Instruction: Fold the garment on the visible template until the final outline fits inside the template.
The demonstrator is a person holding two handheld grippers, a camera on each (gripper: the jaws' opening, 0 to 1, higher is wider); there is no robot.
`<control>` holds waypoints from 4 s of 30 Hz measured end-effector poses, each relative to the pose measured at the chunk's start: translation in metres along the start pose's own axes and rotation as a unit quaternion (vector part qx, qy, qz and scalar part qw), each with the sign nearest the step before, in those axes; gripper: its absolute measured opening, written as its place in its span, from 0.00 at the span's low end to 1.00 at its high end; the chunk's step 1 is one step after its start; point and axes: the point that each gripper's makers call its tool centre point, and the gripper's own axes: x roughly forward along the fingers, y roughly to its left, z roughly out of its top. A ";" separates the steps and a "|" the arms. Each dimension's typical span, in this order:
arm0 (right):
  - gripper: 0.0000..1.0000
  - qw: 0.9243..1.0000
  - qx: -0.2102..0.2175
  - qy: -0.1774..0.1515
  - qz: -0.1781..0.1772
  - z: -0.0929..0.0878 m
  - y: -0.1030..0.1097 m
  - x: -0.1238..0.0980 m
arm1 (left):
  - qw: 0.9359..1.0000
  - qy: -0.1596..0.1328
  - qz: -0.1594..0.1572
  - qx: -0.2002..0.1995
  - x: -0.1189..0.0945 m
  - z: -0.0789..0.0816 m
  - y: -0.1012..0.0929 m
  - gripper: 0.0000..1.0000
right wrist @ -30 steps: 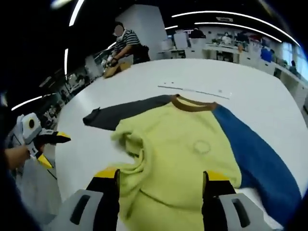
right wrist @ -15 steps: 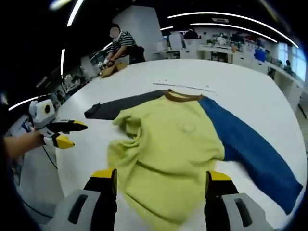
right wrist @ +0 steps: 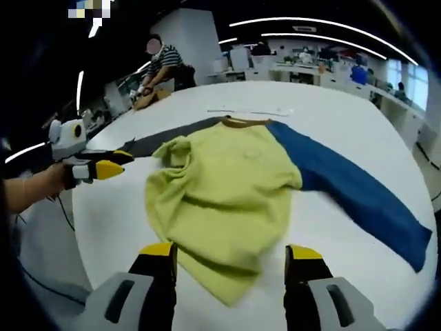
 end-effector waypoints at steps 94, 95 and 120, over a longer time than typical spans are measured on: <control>0.00 0.994 0.033 -0.037 -0.093 -0.015 0.000 -0.044 | 0.999 0.034 0.028 -0.023 -0.042 0.014 -0.012 0.00; 0.00 0.995 0.037 -0.039 -0.089 -0.015 0.001 -0.045 | 0.999 0.034 0.027 -0.023 -0.044 0.014 -0.013 0.00; 0.00 0.995 0.082 -0.030 -0.053 -0.039 0.011 -0.073 | 0.993 0.088 0.054 -0.062 -0.119 -0.052 -0.017 0.00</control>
